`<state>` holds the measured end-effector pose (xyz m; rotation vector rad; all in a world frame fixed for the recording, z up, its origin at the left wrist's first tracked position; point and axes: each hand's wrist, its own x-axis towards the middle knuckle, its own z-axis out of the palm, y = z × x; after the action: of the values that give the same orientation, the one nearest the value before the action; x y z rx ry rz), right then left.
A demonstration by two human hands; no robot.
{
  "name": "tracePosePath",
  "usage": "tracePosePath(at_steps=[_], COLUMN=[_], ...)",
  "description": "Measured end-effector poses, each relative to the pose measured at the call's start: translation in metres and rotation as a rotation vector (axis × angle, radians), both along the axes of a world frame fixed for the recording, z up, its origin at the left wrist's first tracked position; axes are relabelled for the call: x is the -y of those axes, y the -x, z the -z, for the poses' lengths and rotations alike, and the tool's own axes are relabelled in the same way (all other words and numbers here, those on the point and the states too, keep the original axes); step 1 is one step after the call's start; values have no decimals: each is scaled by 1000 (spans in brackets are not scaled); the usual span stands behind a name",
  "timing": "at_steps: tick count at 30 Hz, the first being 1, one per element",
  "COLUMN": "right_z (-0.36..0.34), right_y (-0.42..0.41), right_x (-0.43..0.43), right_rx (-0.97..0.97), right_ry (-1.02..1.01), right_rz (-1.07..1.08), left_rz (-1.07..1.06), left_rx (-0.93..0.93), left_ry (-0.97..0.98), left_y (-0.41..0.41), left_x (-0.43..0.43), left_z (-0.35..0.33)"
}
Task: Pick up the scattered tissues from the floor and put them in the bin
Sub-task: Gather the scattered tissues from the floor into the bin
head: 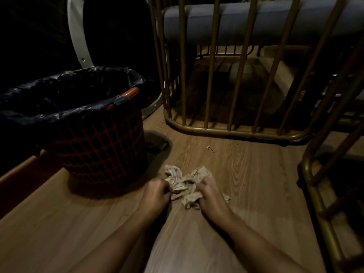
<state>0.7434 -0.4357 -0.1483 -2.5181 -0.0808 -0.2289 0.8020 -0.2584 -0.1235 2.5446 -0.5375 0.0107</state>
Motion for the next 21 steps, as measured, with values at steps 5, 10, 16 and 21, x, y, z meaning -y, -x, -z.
tracePosePath(at_steps=[5,10,16,21], right_z=[-37,-27,7,19], right_y=[-84,-148,-142,-142], right_x=[43,67,64,66], right_rx=[86,-153,-117,-20], right_ry=[-42,57,129,140], right_rz=[224,294,325,287], left_rz=[52,-123,-111,-127], left_rx=[124,-39,-207,-293], left_ry=[0,-157,-146,-161], left_y=[-25,-90,-126,-151], left_x=[5,31,48,54], left_z=[-12,-21,-21,-15])
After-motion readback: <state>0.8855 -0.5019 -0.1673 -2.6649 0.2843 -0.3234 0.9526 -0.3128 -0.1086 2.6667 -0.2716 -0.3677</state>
